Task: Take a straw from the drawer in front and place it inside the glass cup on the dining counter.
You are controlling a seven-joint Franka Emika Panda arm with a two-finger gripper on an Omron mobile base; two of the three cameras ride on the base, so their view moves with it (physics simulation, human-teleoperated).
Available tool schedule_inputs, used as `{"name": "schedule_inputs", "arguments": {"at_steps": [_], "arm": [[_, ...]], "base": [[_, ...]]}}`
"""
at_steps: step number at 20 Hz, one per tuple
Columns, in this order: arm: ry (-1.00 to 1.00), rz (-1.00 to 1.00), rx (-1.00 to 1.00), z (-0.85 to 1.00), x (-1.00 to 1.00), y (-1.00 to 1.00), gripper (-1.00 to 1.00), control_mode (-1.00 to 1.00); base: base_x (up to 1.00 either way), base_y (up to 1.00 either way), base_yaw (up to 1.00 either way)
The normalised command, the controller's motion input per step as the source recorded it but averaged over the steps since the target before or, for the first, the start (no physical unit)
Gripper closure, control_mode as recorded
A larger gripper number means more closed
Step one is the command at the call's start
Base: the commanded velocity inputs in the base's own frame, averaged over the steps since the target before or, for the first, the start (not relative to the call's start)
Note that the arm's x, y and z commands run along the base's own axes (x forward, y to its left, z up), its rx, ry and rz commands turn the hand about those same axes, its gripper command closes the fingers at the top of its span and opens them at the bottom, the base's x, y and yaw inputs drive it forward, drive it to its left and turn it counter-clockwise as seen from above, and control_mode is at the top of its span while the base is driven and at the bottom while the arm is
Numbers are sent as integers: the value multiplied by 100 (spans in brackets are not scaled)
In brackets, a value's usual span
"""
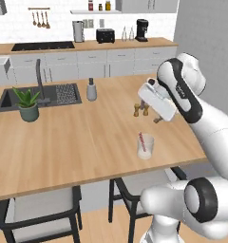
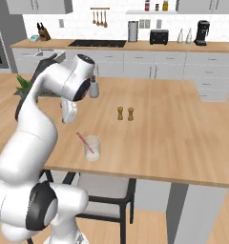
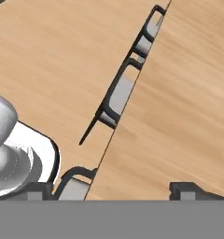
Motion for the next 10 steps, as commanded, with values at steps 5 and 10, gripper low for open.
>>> {"name": "schedule_inputs", "arguments": {"at_steps": [5, 10], "arm": [[1, 1, -46, 0, -27, 62, -100, -100], [2, 1, -31, -23, -33, 52, -100, -100]], "base": [[0, 0, 0], [0, 0, 0]]}}
